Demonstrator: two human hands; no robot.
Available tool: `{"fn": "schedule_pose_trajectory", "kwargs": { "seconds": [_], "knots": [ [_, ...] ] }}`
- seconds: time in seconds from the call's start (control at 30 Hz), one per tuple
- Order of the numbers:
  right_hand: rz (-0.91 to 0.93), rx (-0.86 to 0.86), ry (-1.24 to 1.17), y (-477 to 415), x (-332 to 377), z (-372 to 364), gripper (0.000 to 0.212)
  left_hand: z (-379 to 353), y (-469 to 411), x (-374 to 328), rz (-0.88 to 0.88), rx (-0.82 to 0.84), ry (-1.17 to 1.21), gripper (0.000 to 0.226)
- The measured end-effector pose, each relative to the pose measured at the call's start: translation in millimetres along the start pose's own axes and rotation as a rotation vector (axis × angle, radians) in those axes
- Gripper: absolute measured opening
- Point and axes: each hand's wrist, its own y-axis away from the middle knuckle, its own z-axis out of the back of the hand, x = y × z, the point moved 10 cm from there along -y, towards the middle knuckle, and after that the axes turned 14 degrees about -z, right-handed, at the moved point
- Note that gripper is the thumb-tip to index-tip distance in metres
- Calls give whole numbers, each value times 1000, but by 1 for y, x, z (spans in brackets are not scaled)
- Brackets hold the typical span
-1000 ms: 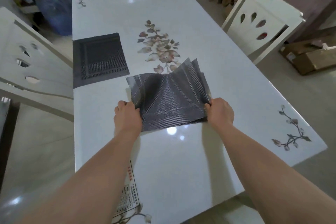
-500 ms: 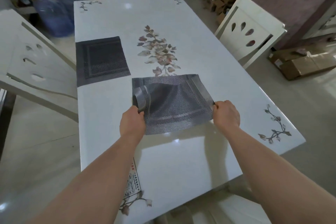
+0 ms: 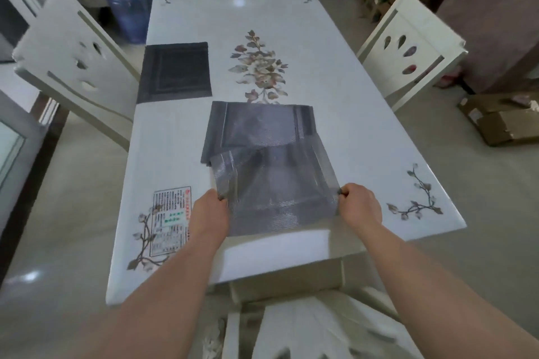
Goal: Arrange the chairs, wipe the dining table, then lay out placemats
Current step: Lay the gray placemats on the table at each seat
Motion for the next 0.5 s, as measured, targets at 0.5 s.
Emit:
{"fn": "schedule_pose_trajectory", "kwargs": {
  "seconds": [0.5],
  "knots": [
    [283, 23, 83, 12, -53, -21, 36, -34, 94, -16, 96, -58, -135, 56]
  ]
}}
